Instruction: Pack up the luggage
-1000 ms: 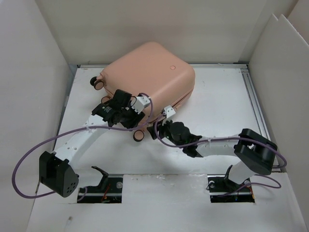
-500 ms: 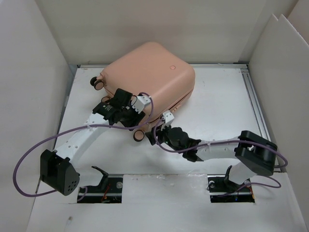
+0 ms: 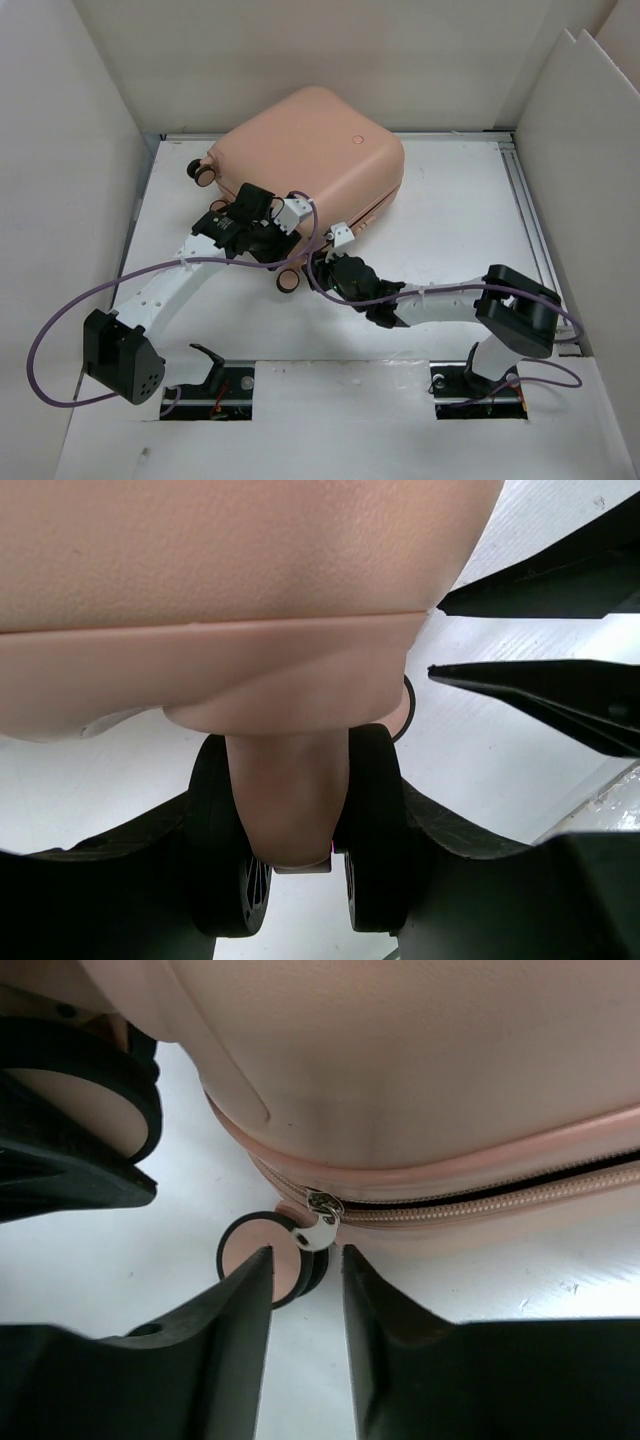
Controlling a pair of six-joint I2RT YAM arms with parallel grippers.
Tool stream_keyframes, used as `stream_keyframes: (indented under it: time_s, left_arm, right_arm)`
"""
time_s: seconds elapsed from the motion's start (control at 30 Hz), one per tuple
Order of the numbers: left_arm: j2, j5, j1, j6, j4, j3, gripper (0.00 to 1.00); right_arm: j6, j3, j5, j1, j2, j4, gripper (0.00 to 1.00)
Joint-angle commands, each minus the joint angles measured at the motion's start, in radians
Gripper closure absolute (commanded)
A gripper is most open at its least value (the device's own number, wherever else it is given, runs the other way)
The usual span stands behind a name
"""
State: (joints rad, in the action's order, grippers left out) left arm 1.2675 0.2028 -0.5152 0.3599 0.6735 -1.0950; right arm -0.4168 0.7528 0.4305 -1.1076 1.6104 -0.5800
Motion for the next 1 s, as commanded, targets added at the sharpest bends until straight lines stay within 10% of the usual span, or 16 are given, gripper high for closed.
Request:
stream_keyframes:
  time_s: [0.0,0.17,0.57,0.97]
  left_arm:
    - [-0.013,0.087,-0.019,-0.009,-0.058,-0.042,1.00]
    - [-0.033,0.078,-0.019,-0.009,-0.058,-0.042,1.00]
    - [-0.042,0.087,-0.019,-0.009,-0.049,-0.032,1.00]
    - [-0.042,0.087,-0.019,-0.009,-0.049,-0.023,1.00]
  right_arm:
    - [-0.022,0.034,0.034,-0.001,0.006,0.005,0.64]
    - [-0.022,0.045,0.022,-0.001,0.028,-0.004,0.79]
    - [-0.079,0.036,0.091,-0.001,0.048,-0.052,0.53]
    - [-0.050,0.065,0.102,-0.001,0.057,-0.052,1.00]
